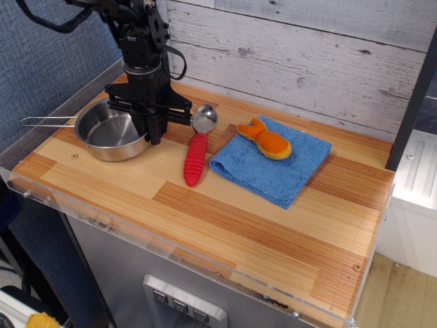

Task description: Move the pot to the bottom of the cloth.

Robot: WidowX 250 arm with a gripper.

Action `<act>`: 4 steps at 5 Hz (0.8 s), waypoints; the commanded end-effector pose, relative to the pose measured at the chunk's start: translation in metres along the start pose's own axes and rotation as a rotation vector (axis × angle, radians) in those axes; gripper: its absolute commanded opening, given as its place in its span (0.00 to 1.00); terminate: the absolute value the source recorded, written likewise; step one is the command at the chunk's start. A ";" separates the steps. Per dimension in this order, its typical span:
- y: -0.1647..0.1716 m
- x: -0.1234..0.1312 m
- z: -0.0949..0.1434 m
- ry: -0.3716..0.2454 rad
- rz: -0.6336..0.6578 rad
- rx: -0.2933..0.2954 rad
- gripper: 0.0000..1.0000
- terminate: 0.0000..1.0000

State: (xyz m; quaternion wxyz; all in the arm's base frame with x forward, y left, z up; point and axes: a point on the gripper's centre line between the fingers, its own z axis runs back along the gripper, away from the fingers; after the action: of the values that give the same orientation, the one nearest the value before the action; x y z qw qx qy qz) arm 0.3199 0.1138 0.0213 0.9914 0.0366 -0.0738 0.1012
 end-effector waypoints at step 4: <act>-0.064 0.017 0.103 -0.224 -0.104 -0.091 0.00 0.00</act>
State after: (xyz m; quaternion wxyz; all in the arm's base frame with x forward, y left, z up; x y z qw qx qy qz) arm 0.3358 0.0411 0.1011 0.9867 0.0006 -0.1574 0.0403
